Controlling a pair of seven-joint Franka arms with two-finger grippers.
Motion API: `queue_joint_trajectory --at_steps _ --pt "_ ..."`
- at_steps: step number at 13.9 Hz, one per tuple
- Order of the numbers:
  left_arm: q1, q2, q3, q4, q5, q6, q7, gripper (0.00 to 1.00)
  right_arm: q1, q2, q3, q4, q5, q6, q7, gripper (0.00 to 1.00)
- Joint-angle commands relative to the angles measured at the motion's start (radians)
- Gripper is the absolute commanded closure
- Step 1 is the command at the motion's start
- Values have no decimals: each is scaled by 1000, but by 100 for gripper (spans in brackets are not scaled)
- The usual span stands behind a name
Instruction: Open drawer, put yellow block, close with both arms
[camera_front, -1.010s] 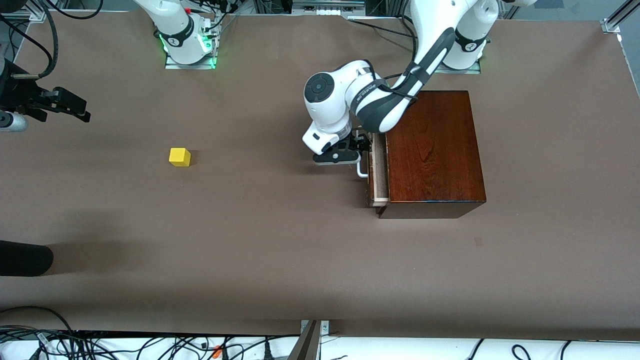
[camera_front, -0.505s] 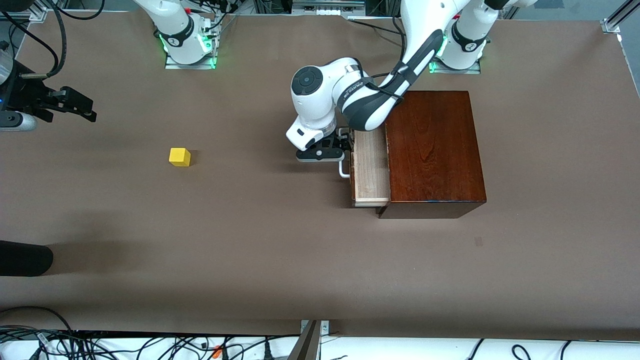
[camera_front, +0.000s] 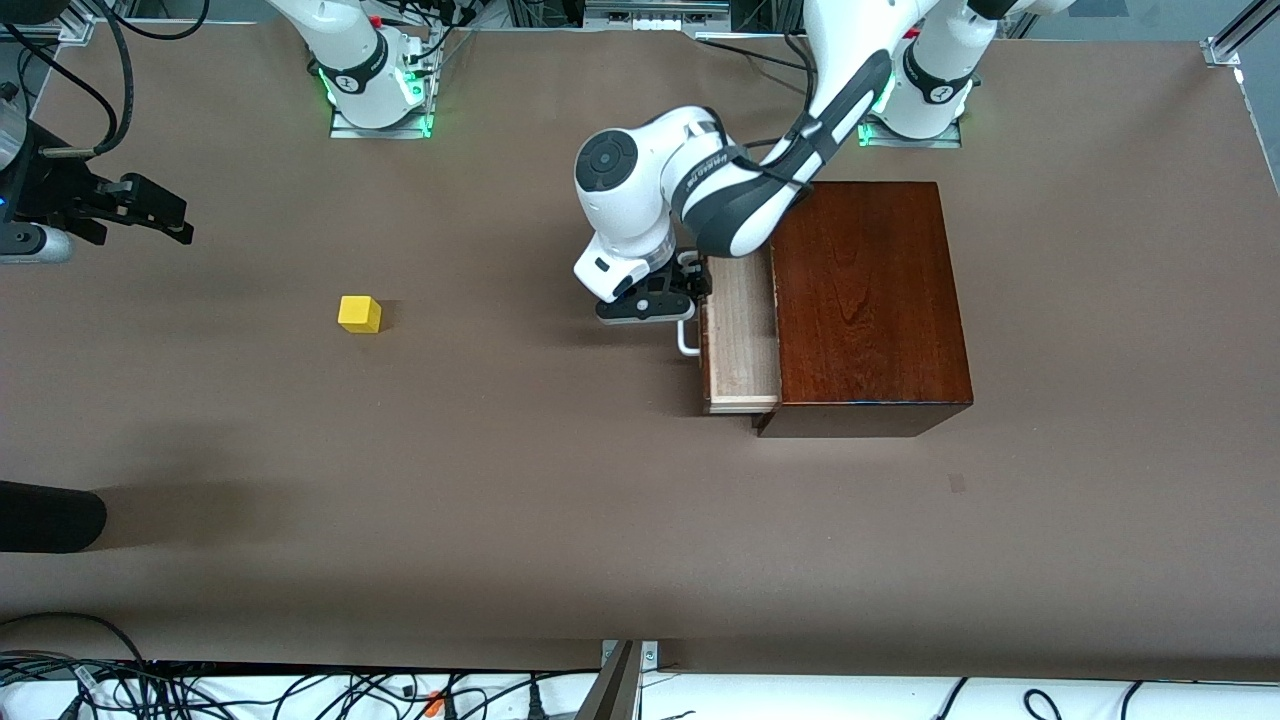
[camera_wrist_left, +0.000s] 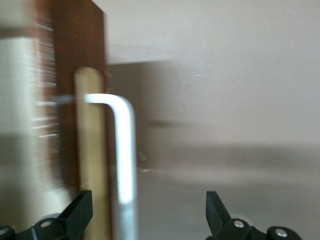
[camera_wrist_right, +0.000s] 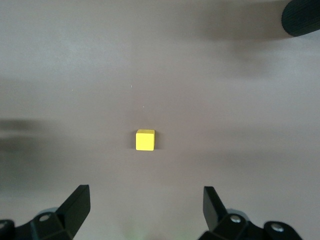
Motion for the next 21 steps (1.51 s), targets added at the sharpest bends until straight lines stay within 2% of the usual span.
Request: queue_joint_trajectory --at_steps 1,3,6,7,9,12,14,16,18,19,20,21 --pt "12 -107 4 14 -56 -114 83 0 1 -22 8 -39 12 4 9 0" --pt "102 -182 3 17 -136 -158 178 0 1 -68 42 -118 6 38 38 0" --pt "268 -265 3 17 -298 -200 365 0 -1 -269 98 -406 10 174 135 0" --pt "305 -282 3 17 -308 -223 427 0 -1 -332 109 -489 12 204 150 0" --pt "367 -313 3 17 -311 -267 525 0 -1 -368 135 -557 10 236 150 0" --pt "460 -362 7 19 -310 -341 551 0 -2 -368 126 -641 10 317 132 0" --pt "531 -383 4 25 -308 -387 603 0 -2 -363 84 -727 10 413 91 0" --pt "558 -399 18 58 -297 -442 733 0 -2 -349 63 -813 10 527 49 0" --pt "611 -432 35 71 -302 -448 868 0 -2 -278 42 -863 12 645 11 0" --pt "615 -460 73 44 -306 -436 933 0 -2 -216 42 -863 13 687 11 0" --pt "591 -518 157 -14 -308 -391 964 0 -2 -166 42 -864 14 740 11 0" --pt "553 -593 229 -118 -311 -303 967 0 -2 -120 42 -866 15 786 11 0"
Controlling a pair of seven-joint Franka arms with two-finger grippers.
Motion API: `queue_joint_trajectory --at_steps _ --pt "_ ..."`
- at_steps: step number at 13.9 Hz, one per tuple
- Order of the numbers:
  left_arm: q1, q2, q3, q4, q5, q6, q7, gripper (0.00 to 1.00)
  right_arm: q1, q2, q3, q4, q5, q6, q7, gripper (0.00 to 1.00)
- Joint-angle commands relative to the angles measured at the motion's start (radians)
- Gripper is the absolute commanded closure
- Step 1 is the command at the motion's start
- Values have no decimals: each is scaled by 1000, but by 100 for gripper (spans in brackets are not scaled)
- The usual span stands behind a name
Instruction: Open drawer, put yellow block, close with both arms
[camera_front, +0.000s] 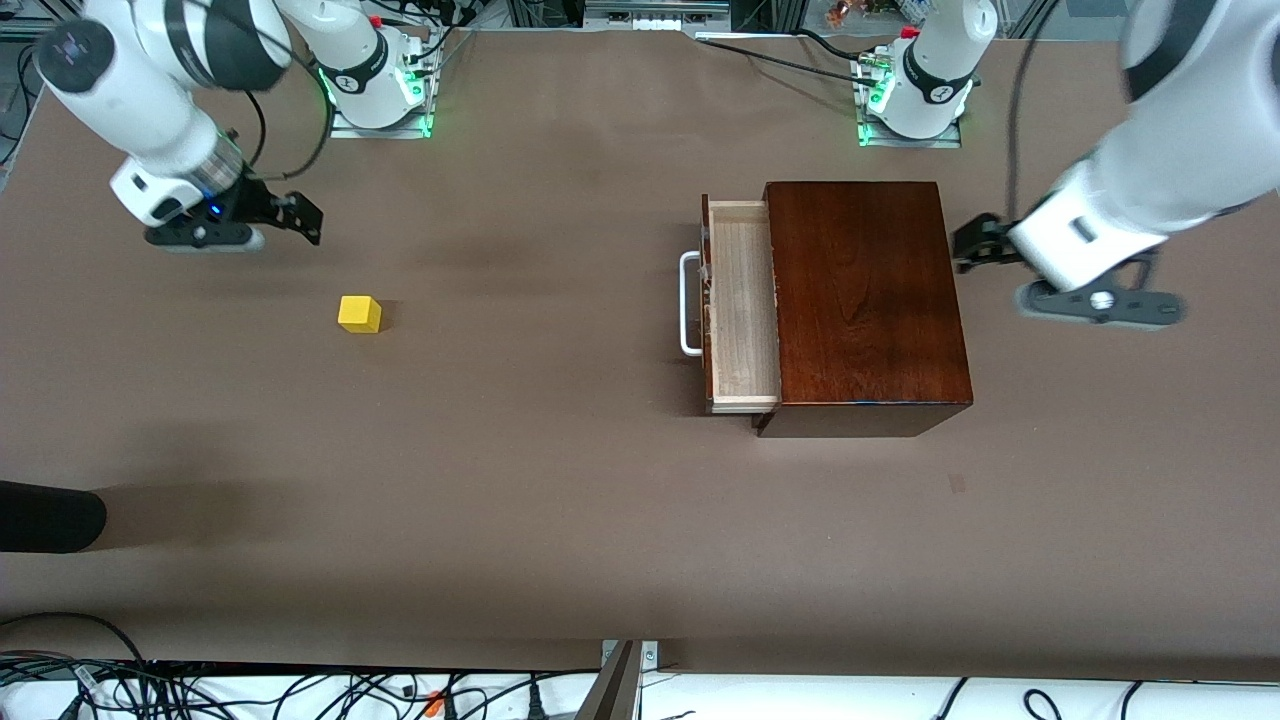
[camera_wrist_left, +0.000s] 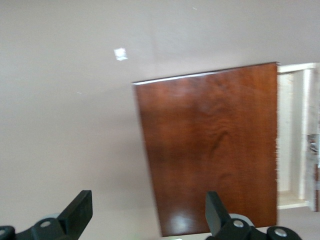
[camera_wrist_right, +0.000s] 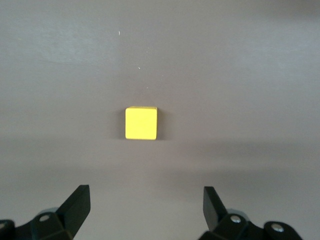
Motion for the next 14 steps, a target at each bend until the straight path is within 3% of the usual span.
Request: queue_joint_trajectory --at_steps 1,3,6,14 --pt "-57 -194 158 -242 -21 156 63 0 -5 138 1 12 15 116 -22 0" --pt "-70 -234 188 -295 -21 175 63 0 -5 230 1 12 15 205 -22 0" --pt "-68 -232 186 -292 -64 167 69 0 -5 328 1 12 15 314 -22 0" --pt "-65 -219 175 -266 -67 143 69 0 -7 469 4 15 16 490 -9 0"
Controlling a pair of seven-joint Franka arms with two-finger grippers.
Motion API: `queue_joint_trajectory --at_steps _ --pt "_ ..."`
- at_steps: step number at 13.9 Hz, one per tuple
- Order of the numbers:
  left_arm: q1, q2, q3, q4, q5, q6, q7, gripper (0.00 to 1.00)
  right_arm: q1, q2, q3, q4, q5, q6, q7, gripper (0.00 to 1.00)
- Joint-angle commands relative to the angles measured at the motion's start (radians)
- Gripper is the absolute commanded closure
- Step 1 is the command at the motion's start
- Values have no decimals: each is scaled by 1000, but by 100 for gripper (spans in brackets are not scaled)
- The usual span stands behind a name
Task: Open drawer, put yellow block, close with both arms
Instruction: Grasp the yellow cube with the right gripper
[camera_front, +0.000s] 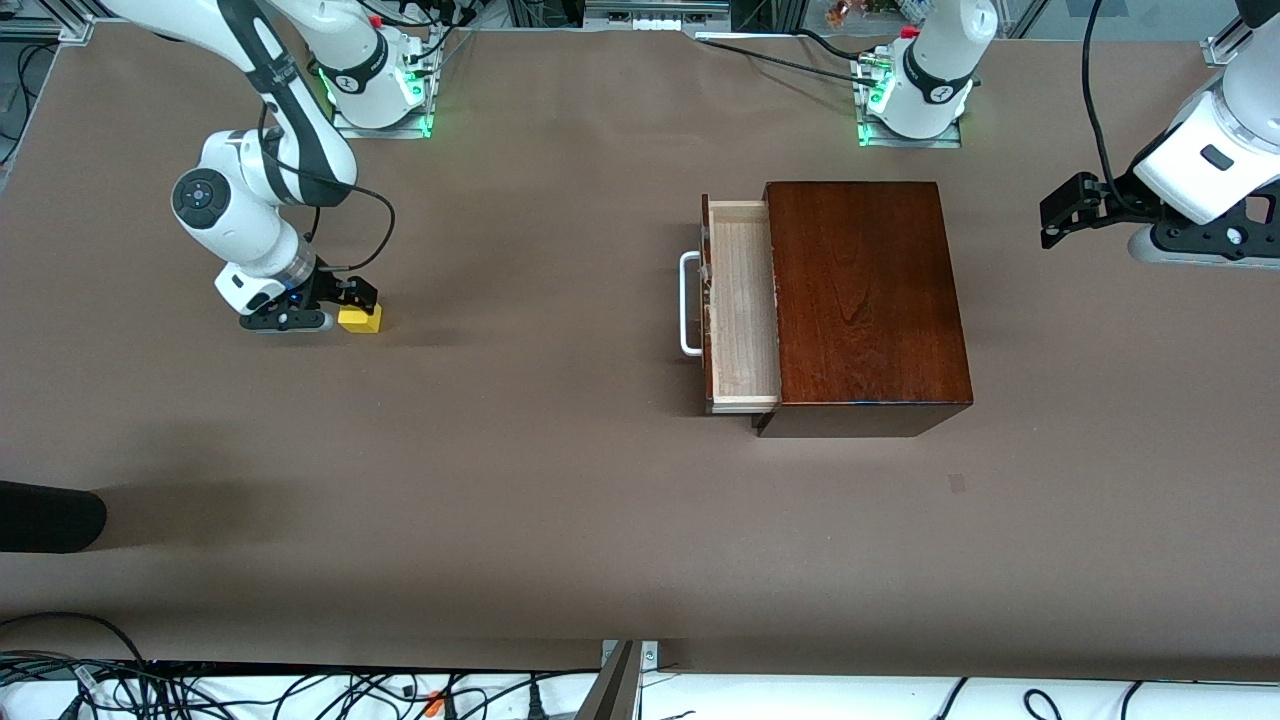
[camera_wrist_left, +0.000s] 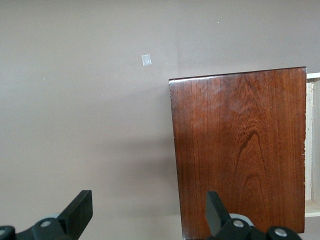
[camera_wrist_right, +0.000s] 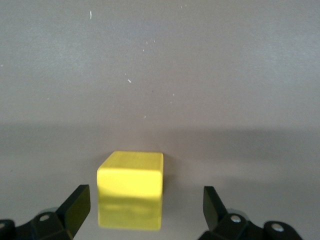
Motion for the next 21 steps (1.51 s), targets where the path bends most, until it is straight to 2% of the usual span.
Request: queue_joint_trajectory --at_steps 1,3,4,6,7,9,11,13,15,18,19,21 --pt "2 -12 3 -4 -24 -2 14 0 -7 56 5 12 16 62 -9 0" --pt "2 -12 3 -4 -24 -3 14 0 -7 82 5 12 16 89 -9 0" --pt "2 -12 3 -4 -24 -3 14 0 -7 85 5 12 16 89 -9 14" --pt "2 -12 3 -4 -24 -3 14 0 -7 85 7 14 16 87 -13 61" --pt "2 -12 3 -4 -24 -5 14 0 -7 79 7 14 16 83 -16 76" --pt "2 -12 3 -4 -24 -6 14 0 -7 44 9 20 16 52 -16 92" --pt "2 -12 3 -4 -24 -17 14 0 -5 -35 9 44 16 -52 -18 99" --pt "2 -12 3 -3 -24 -17 14 0 -5 -149 13 99 15 -225 -13 99" --pt "2 -12 3 -3 -24 -19 14 0 -4 -230 15 199 15 -433 3 99" --pt "3 -12 3 -3 -24 -20 14 0 -4 -235 25 453 18 -794 63 99" --pt "3 -12 3 -3 -24 -20 14 0 -2 -226 54 525 30 -872 107 99" --pt "3 -12 3 -3 -24 -20 14 0 -1 -220 114 607 38 -943 262 99"
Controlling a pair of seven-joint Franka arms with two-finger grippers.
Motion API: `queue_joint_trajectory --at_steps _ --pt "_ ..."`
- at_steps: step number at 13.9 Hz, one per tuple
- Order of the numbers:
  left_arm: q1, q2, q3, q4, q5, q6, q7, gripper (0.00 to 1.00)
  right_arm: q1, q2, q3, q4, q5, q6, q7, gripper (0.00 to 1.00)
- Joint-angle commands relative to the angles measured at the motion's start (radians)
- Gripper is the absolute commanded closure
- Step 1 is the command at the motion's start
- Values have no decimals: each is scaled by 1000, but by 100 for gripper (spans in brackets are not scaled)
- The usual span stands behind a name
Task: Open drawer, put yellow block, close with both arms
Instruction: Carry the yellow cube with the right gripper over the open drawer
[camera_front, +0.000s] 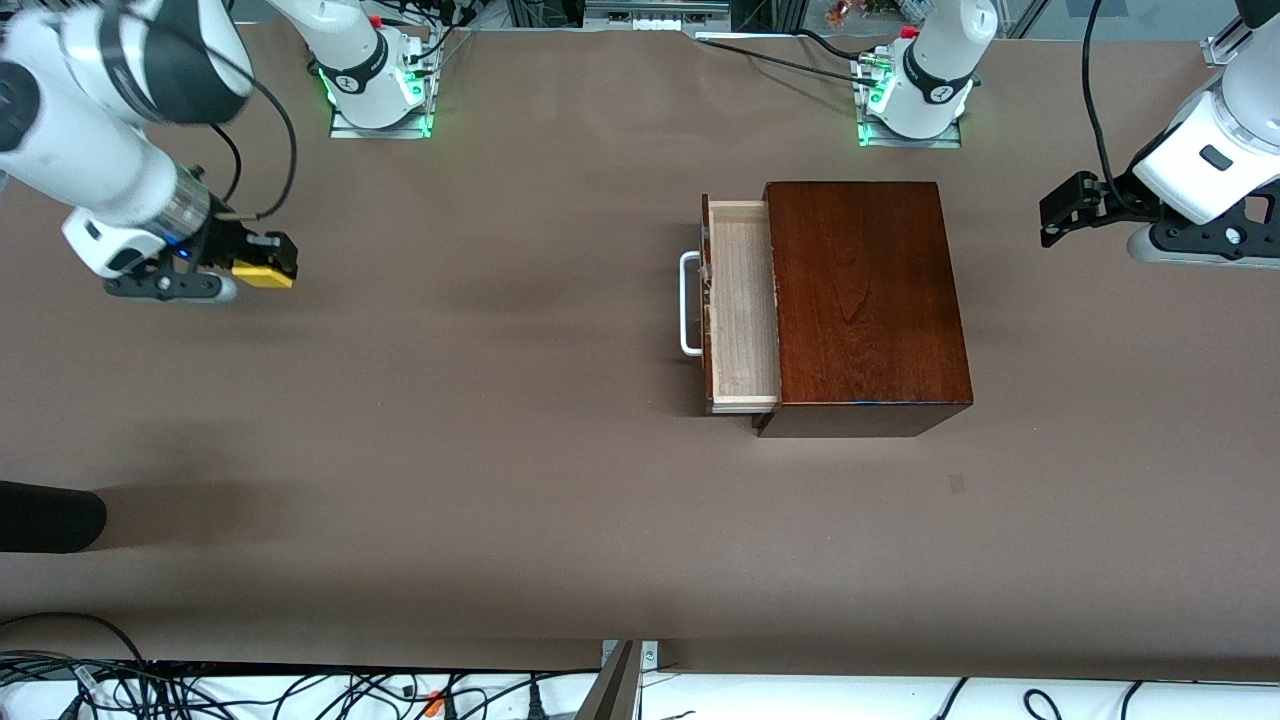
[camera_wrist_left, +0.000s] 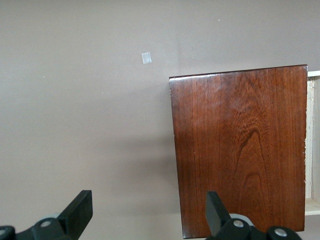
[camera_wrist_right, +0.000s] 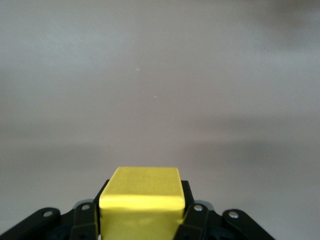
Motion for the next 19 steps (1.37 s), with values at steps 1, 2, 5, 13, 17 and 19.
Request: queue_joint_trajectory --at_steps 1,2,5,13,17,19 --pt "1 -12 4 -3 -23 -13 14 0 6 51 106 126 12 -83 236 99" --pt "3 -12 3 -3 -23 -13 16 0 18 53 148 141 12 -83 346 99" --pt "3 -12 3 -1 -23 -20 16 0 96 133 243 245 60 -80 760 99" --pt "3 -12 4 -1 -23 -22 16 0 467 523 253 655 -30 -74 1624 100" --pt "3 -12 4 0 -23 -22 16 0 614 704 248 862 -92 -71 1916 100" --pt "3 -12 4 4 -23 -25 16 0 676 775 243 936 -119 -50 2020 100"
